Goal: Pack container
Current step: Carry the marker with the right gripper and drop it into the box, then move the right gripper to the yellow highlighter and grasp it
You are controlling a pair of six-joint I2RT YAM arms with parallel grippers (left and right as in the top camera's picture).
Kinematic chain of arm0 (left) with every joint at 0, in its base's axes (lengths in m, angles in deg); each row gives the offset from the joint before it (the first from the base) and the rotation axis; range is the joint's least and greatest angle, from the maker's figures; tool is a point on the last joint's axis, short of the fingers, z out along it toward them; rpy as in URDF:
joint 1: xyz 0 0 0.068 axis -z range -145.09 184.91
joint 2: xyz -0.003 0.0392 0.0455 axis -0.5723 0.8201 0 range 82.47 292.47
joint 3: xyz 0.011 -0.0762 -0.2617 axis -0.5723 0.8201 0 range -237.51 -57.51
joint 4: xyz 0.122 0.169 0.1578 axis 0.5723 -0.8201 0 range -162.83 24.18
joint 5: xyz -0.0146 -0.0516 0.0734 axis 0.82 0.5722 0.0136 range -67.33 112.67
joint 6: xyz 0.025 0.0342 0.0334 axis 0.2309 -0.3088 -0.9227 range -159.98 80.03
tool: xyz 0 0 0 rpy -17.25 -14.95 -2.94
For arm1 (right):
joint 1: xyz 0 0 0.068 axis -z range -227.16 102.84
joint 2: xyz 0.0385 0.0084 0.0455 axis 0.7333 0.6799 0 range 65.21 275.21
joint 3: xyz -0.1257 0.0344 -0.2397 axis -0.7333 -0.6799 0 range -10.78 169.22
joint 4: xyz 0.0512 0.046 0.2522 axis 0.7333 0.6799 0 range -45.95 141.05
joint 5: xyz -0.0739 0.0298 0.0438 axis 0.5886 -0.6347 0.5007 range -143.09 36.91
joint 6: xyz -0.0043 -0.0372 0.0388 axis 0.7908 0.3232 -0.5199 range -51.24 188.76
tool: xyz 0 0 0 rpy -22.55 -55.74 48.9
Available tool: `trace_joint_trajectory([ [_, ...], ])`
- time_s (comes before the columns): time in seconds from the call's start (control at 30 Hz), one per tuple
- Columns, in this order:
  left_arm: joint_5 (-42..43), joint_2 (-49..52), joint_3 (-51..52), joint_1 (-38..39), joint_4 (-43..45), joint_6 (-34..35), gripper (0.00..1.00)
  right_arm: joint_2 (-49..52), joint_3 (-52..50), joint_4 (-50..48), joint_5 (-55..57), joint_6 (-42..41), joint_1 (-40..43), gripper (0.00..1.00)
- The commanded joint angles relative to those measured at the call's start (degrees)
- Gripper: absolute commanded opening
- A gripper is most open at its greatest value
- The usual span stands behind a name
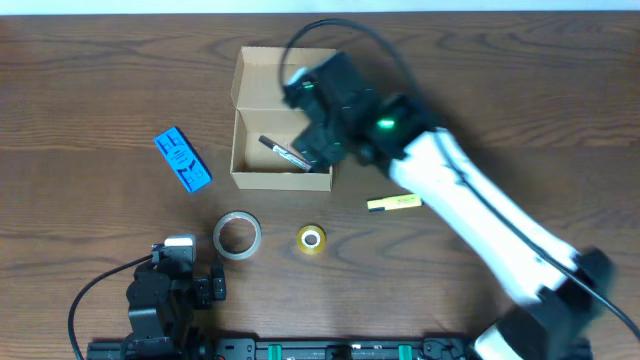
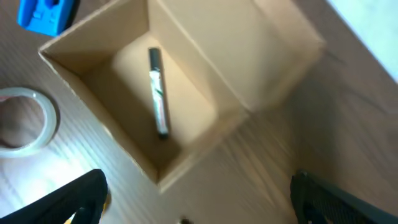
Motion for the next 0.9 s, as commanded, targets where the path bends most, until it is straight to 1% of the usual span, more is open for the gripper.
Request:
trace_joint_trajectory([
  [0.0, -0.6, -0.3, 0.4, 0.2, -3.0, -0.2, 0.95, -4.9, -4.9, 1.4, -2.8, 0.7, 3.5, 0.95],
  [0.07, -0.6, -0.3, 0.4, 0.2, -3.0, -0.2, 0.95, -8.6, -9.4, 1.3, -4.9, 1.7, 5.4, 0.95],
  [0.17, -0.6, -0.3, 0.4, 0.2, -3.0, -0.2, 0.95, -14.1, -16.8, 1.2, -8.7, 5.4, 8.1, 0.95],
  [0.27, -0.6, -0.3, 0.4, 0.2, -3.0, -0.2, 0.95, -17.7, -22.6, 1.3, -11.1, 8.5, 9.7, 0.96],
  [0.33, -0.6, -0.3, 0.4, 0.2, -3.0, -0.2, 0.95, -18.9, -26.2, 1.3, -11.2, 8.6, 10.3, 0.96],
  [0.53, -0.6, -0.3, 0.4, 0.2, -3.0, -0.2, 0.96, -18.3, -34.8, -0.3, -11.1, 8.6, 10.6, 0.97],
  [0.63, -0.6, -0.3, 0.4, 0.2, -3.0, -0.2, 0.95, -18.1, -38.6, -3.1, -10.2, 8.6, 10.7, 0.99],
  [0.87, -0.6, -0.3, 0.4, 0.2, -3.0, -0.2, 0.95, -17.1, -44.0, -10.8, -9.8, 8.6, 11.8, 0.99],
])
